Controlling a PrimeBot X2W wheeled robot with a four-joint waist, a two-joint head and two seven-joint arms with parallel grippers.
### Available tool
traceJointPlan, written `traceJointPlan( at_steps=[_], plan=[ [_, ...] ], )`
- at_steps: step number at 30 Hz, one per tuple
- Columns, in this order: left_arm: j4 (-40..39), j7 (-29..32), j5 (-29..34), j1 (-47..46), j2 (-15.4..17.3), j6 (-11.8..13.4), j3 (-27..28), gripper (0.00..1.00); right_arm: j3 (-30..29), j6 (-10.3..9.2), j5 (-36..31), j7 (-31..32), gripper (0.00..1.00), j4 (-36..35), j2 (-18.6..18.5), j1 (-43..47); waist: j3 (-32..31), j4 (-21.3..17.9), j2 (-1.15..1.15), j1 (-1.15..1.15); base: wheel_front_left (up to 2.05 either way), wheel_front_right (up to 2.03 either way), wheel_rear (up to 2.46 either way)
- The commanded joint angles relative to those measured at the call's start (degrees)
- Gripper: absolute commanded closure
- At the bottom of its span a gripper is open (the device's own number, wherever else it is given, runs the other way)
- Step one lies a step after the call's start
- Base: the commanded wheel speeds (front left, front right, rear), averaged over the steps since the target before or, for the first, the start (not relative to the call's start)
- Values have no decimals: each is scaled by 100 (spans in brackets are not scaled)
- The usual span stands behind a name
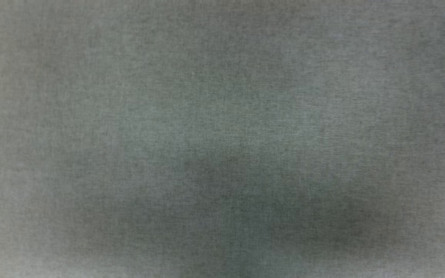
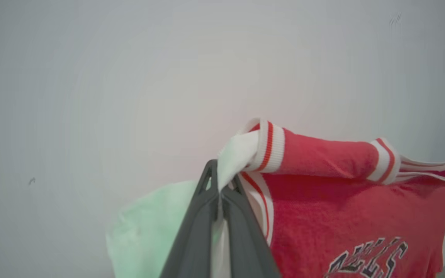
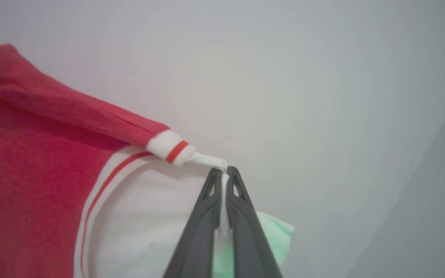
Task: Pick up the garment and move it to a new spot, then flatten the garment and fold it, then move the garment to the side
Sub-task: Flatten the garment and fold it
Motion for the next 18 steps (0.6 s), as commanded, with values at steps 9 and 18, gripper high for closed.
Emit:
traceJointPlan(
  at_steps=[9,18],
  plan=[
    [-879,-9,250,2460,199,-231,-372,100,433,-22,391,-13,100,-1227,-576,2157,-469,-101,0,0,0,0,0],
    [-2867,-9,-609,5255,1222,-236,-1251,100,1337,-17,1227,95,100,-3778,-2095,4880,-981,-62,0,0,0,0,0]
  ],
)
